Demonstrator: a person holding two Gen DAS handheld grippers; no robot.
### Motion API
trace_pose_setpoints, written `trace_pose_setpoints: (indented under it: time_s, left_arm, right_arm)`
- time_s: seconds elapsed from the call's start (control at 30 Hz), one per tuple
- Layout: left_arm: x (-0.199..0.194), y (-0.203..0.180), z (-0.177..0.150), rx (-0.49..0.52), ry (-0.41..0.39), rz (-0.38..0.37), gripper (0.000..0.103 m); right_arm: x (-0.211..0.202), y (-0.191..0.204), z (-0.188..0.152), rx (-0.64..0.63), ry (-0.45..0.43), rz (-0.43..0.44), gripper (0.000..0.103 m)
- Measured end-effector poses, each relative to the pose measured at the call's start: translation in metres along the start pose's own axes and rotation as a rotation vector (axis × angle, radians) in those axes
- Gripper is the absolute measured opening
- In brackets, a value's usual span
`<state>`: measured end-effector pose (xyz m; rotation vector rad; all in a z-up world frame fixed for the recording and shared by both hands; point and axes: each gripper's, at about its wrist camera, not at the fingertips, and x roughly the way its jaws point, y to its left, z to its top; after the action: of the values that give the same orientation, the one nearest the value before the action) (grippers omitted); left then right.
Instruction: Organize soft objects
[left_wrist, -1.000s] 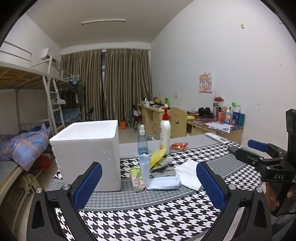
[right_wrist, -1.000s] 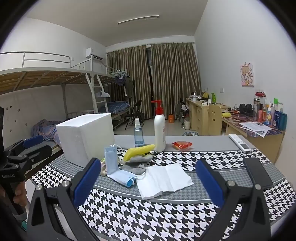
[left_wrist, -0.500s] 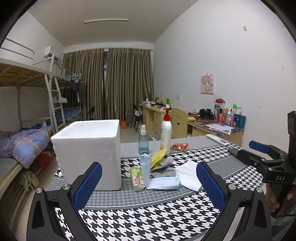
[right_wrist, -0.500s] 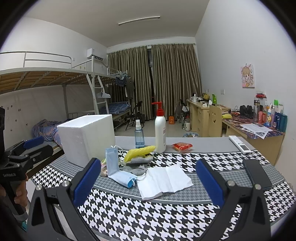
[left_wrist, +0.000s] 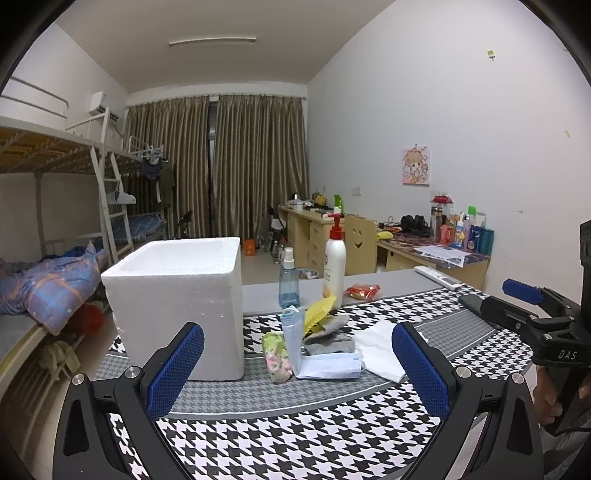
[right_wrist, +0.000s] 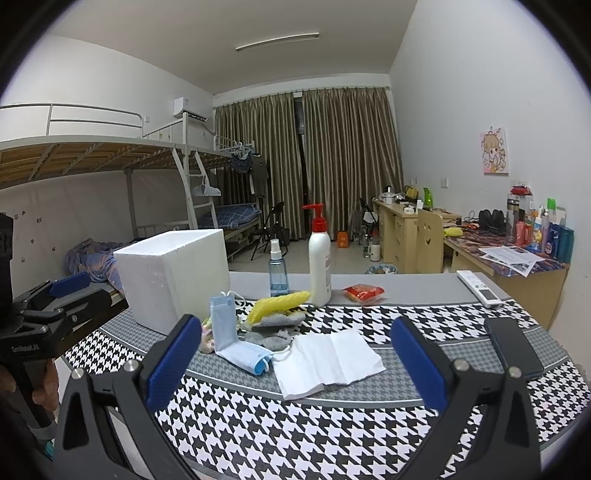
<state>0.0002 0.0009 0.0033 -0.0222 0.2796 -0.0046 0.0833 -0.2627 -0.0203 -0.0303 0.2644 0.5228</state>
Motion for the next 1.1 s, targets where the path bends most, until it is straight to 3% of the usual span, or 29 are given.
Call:
trace_pose_setpoints:
  time_s: [0.7,1.1]
  left_arm:
    - [0.024,-0.001,0.005,0.003,0.026,-0.013,0.102]
    - [0.056,-0.003,0.005,-0.002,0.106,-0.017,0.102]
  right_arm:
    - [0.011,-0.003,0.003,-0.009,0.017,-0.006,0.103]
    - [0.040,-0.005,0.006,-0.012,0.102,-0.029,0.103]
